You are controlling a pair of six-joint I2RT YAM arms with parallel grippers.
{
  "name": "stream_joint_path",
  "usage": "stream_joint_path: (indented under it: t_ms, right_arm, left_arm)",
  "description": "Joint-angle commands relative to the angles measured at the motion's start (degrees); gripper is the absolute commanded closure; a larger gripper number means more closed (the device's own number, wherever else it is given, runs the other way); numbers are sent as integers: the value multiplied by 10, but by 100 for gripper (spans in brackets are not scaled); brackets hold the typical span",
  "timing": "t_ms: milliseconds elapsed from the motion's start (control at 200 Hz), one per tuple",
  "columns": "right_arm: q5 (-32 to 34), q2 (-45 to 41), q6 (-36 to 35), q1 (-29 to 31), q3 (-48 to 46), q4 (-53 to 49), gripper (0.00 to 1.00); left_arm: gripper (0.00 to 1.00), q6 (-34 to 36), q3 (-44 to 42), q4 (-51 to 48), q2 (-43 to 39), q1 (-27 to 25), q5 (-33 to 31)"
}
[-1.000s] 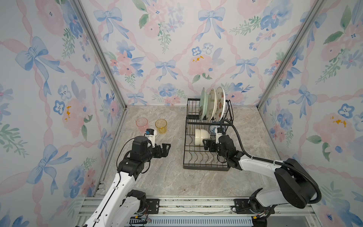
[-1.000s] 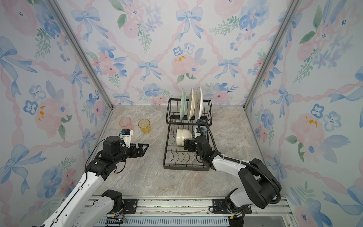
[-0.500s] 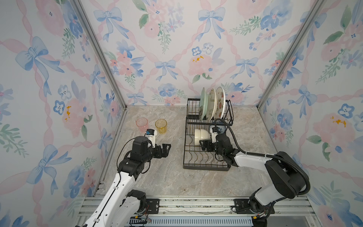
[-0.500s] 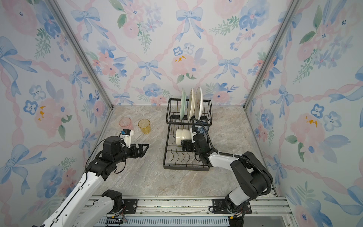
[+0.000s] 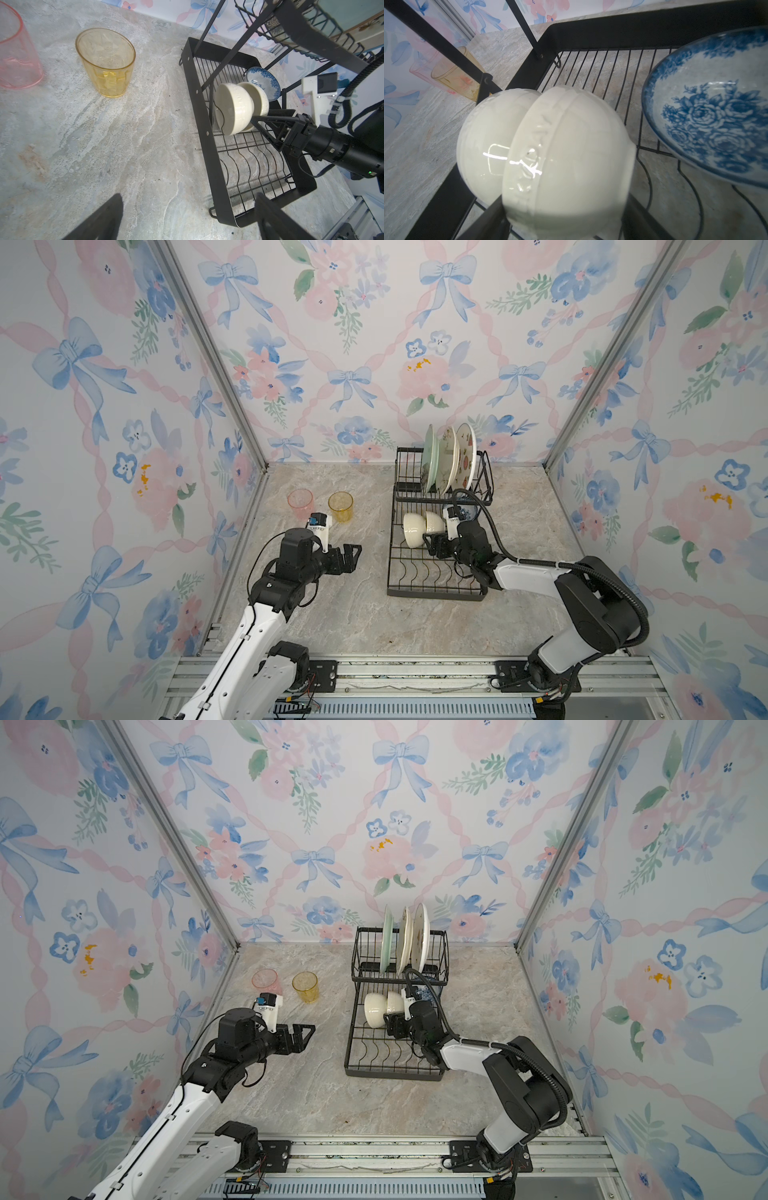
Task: Unload the mixed dishes from the dish rack
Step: 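Move the right gripper onto the stacked cream bowls, then grasp the top cream bowl rim with the right gripper and lift it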
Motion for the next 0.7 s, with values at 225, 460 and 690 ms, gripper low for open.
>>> stream_joint_path:
  t_ms: [225,460,690]
  right_arm:
    - [79,-48,-12,12,-17,3,37]
    - [101,-107,-14,16,-18,-48,40]
    - [108,-155,19,17,-46,-59,42]
  left_arm:
    - [2,0,-5,11,3,2,9]
    - [2,0,-4,11,1,3,9]
    - [2,-3,-4,17,1,2,14]
